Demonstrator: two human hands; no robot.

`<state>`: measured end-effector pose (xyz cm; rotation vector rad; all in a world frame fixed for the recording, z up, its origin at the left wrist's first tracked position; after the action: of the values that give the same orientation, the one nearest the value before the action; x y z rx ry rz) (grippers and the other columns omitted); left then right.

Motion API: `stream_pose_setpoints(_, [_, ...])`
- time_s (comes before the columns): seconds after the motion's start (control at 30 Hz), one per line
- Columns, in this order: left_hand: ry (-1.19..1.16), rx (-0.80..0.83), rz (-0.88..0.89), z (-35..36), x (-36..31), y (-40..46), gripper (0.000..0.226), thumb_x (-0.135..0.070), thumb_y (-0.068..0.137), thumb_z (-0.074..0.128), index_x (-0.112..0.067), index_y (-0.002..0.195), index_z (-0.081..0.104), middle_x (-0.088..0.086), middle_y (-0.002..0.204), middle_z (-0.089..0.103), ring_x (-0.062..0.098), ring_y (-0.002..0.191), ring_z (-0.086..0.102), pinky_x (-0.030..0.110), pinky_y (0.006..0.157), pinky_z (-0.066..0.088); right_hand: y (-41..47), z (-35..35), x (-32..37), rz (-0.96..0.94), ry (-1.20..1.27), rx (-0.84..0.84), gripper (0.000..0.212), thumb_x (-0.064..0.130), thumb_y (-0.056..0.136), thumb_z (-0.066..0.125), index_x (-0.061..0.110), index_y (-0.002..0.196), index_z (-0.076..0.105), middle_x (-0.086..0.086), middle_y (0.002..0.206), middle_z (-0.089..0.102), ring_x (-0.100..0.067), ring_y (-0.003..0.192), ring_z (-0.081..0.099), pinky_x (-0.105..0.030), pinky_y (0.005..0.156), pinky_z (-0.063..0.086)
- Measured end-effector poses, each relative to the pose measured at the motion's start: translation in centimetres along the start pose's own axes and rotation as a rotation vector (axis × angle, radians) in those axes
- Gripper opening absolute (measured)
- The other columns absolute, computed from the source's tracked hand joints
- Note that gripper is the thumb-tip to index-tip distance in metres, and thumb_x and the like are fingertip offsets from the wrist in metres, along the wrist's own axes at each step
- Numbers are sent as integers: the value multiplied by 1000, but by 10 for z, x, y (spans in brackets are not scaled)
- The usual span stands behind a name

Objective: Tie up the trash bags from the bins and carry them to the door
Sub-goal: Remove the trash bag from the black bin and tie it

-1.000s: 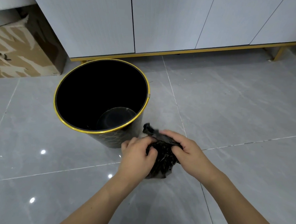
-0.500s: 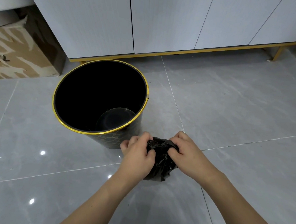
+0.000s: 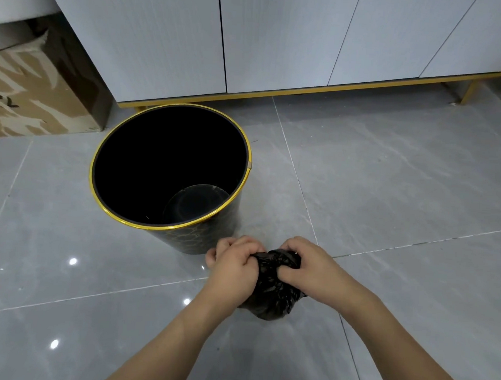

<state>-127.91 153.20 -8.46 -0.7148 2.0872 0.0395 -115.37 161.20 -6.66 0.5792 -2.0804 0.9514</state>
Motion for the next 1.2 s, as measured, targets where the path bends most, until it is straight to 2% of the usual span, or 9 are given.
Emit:
stream_pose_setpoints(0.07, [-57,9,-79,3,8,3,43,1,87,41,-34,69,59,-26,97,60,3,112,33,17,84,9,-1,-1,0,-62,-17,-23,23,15,81,60,29,99,59,4,88,60,-10,70,56,-25,59,48])
stream_pose_setpoints(0.2, [-37,-49,-118,-1,10,5,32,-5,87,44,-29,73,61,-22,102,55,10,115,33,20,82,10,4,5,-4,72,223,31,17,7,86,54,16,85,68,-1,75,62,-16,67,57,-28,60,45])
stream_pose_setpoints(0.37, [236,-117,86,-12,3,-2,27,-15,79,50,-31,101,56,-14,114,45,14,107,35,30,96,17,1,13,-16,306,621,285,21,15,64,53,3,80,59,-12,75,56,-25,71,52,-32,61,40])
stream_pose_setpoints(0.6, [188,-36,421,-22,-8,-26,27,-24,77,53,-27,102,43,-11,116,38,10,108,39,33,99,27,5,7,-27,310,613,167,25,23,59,49,7,77,55,-9,73,52,-22,66,48,-30,55,35])
stream_pose_setpoints(0.77, [-4,20,165,-24,-10,-26,30,-60,76,50,-39,97,56,-26,117,34,-5,116,24,19,98,21,11,1,-17,215,527,65,24,24,59,49,9,77,52,-12,78,44,-26,75,40,-35,60,30])
stream_pose_setpoints(0.87, [27,9,123,-20,-17,-19,15,-48,83,61,-34,81,58,-25,109,41,4,109,31,20,93,23,11,0,-9,193,499,16,19,29,63,51,12,69,56,-8,76,53,-25,74,50,-35,65,35])
stream_pose_setpoints(1.0, [-545,-49,-262,-31,-5,-19,15,-18,86,56,-19,72,61,-7,90,53,16,90,47,22,77,39,7,-15,-5,40,235,-258,31,46,85,47,22,83,68,11,95,61,-4,91,58,-27,75,44])
stream_pose_setpoints(1.1, [-1006,-44,-529,-32,15,-29,17,-14,89,46,-8,75,54,10,77,53,22,72,48,35,69,38,2,-31,-7,-99,-264,-528,31,47,96,42,23,83,57,10,86,55,-6,74,56,-28,67,42])
stream_pose_setpoints(1.2, [-1374,-67,-665,-32,33,-34,23,-16,93,42,-4,87,60,8,74,62,16,60,51,27,57,41,6,-37,-22,-143,-523,-568,36,51,96,36,24,79,52,10,81,53,-12,64,55,-29,59,39])
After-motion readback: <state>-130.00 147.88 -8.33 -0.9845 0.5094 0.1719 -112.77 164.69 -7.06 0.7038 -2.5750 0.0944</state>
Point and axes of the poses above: each hand's wrist, its own y-axis towards the middle knuckle, its own z-axis out of the palm, x = y × z, the point moved 5 cm from there along y, towards the middle knuckle
